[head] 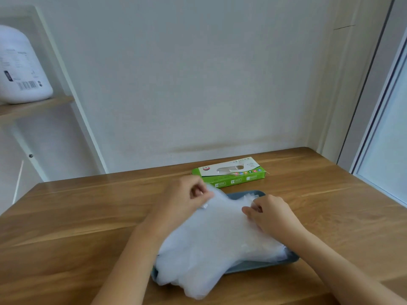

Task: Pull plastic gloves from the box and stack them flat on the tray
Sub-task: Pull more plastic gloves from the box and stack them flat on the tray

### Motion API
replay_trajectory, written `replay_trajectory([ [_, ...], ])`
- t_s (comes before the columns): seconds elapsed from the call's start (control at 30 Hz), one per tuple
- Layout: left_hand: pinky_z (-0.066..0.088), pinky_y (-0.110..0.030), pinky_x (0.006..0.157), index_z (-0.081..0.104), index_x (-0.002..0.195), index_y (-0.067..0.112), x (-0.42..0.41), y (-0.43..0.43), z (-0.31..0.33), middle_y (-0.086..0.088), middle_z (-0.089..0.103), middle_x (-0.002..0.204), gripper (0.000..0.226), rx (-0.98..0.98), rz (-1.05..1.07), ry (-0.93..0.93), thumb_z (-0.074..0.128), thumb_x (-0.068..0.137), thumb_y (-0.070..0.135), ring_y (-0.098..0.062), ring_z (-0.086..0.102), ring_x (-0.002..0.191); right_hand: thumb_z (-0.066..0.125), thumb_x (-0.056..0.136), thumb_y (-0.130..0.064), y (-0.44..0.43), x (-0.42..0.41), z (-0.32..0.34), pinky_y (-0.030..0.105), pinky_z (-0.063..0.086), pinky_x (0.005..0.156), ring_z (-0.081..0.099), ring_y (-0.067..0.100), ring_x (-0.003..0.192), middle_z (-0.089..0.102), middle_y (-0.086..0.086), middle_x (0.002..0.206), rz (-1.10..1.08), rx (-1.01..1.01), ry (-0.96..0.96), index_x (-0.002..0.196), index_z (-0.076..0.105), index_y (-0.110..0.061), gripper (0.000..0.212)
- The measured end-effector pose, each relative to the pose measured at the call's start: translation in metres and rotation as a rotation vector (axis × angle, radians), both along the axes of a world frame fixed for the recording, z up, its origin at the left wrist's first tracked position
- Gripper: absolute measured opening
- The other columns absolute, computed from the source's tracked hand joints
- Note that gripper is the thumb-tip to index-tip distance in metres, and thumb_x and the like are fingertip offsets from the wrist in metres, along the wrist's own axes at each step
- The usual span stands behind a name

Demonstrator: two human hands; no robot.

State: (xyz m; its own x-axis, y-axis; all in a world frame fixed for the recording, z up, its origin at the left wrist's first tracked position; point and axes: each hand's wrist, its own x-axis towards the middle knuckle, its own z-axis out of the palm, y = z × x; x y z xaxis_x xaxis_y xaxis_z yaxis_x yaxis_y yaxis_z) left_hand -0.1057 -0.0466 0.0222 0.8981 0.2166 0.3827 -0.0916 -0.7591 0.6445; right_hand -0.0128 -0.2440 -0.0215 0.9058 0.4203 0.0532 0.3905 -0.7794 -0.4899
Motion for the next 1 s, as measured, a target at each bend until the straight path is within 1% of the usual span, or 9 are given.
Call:
replay_trajectory([
  [0.1,0.048,-0.017,0.069,0.066,0.079,0.025,0.004,-0.028,-0.013,0.011,0.064,0.076,0.011,0.117,-0.189,0.146,0.077,0.080,0.028,0.002,0.057,0.071,0.054,0.092,-0.039,0.000,0.000,-0.003,0.029,0.029,0.050,0.040,0.016,0.052,0.046,0.001,0.057,-0.006,0.000,-0.014,0.063,0.051,-0.010,0.041],
  [0.17,0.046,-0.021,0.089,0.066,0.109,0.025,0.006,-0.036,-0.025,0.010,0.064,0.108,0.029,0.248,-0.234,0.263,0.073,0.083,0.036,0.002,0.057,0.097,0.052,0.093,-0.037,0.001,-0.002,-0.004,0.030,0.027,0.050,0.039,0.016,0.053,0.043,0.000,0.056,0.000,0.003,-0.017,0.060,0.045,-0.013,0.041],
  [0.33,0.008,-0.028,0.120,0.020,0.153,0.023,0.008,-0.035,-0.045,0.007,0.016,0.160,0.087,0.420,-0.262,0.464,0.055,0.085,0.064,-0.006,0.010,0.146,0.051,0.094,-0.041,-0.001,-0.002,0.000,0.027,0.031,0.050,0.048,0.016,0.058,0.051,0.000,0.061,0.002,-0.050,-0.039,0.069,0.059,-0.012,0.039],
  [0.5,-0.012,-0.044,0.119,-0.013,0.153,0.026,0.011,-0.030,-0.055,0.007,-0.023,0.159,0.109,0.514,-0.209,0.626,0.042,0.077,0.081,-0.011,-0.026,0.144,0.051,0.091,-0.052,-0.023,-0.006,0.029,0.024,0.042,0.057,0.053,0.010,0.064,0.053,-0.009,0.068,-0.074,-0.157,-0.319,0.076,0.054,-0.023,0.033],
  [0.6,-0.013,-0.047,0.118,-0.017,0.152,0.025,0.013,-0.030,-0.056,0.007,-0.026,0.158,0.115,0.526,-0.198,0.657,0.042,0.073,0.085,-0.013,-0.030,0.143,0.056,0.085,-0.054,-0.023,-0.013,0.040,0.019,0.042,0.064,0.049,0.001,0.072,0.052,-0.017,0.081,0.235,-0.078,-0.419,0.091,0.057,-0.032,0.023],
  [0.67,-0.014,-0.049,0.118,-0.017,0.152,0.026,0.014,-0.031,-0.056,0.007,-0.027,0.158,0.118,0.525,-0.194,0.652,0.043,0.070,0.087,-0.013,-0.031,0.142,0.055,0.087,-0.055,-0.018,-0.016,0.036,0.015,0.041,0.079,0.050,-0.004,0.092,0.056,-0.020,0.113,0.512,-0.126,-0.275,0.116,0.056,-0.040,0.033],
  [0.8,-0.015,-0.051,0.117,-0.019,0.151,0.028,0.010,-0.030,-0.050,0.010,-0.031,0.155,0.123,0.486,-0.217,0.712,0.055,0.069,0.081,-0.011,-0.034,0.140,0.047,0.084,-0.067,-0.020,-0.001,0.017,0.034,0.017,0.117,0.012,0.009,0.144,0.006,-0.022,0.157,0.667,-0.374,0.047,0.148,0.011,-0.046,0.076],
  [0.9,-0.015,-0.053,0.116,-0.021,0.150,0.032,0.003,-0.028,-0.037,0.009,-0.032,0.155,0.126,0.464,-0.246,0.817,0.069,0.069,0.068,-0.013,-0.031,0.142,0.044,0.083,-0.070,-0.026,0.012,0.013,0.028,-0.013,0.111,-0.014,0.008,0.144,-0.015,-0.016,0.157,0.701,-0.526,-0.023,0.149,-0.009,-0.040,0.090],
  [1.0,-0.009,-0.055,0.116,-0.023,0.148,0.036,-0.004,-0.016,-0.024,0.008,-0.030,0.156,0.124,0.453,-0.220,0.923,0.073,0.072,0.059,-0.017,-0.026,0.144,0.052,0.080,-0.070,-0.029,0.019,0.019,0.024,-0.016,0.103,-0.017,0.007,0.143,-0.020,-0.014,0.156,0.732,-0.588,0.030,0.149,-0.014,-0.037,0.101],
])
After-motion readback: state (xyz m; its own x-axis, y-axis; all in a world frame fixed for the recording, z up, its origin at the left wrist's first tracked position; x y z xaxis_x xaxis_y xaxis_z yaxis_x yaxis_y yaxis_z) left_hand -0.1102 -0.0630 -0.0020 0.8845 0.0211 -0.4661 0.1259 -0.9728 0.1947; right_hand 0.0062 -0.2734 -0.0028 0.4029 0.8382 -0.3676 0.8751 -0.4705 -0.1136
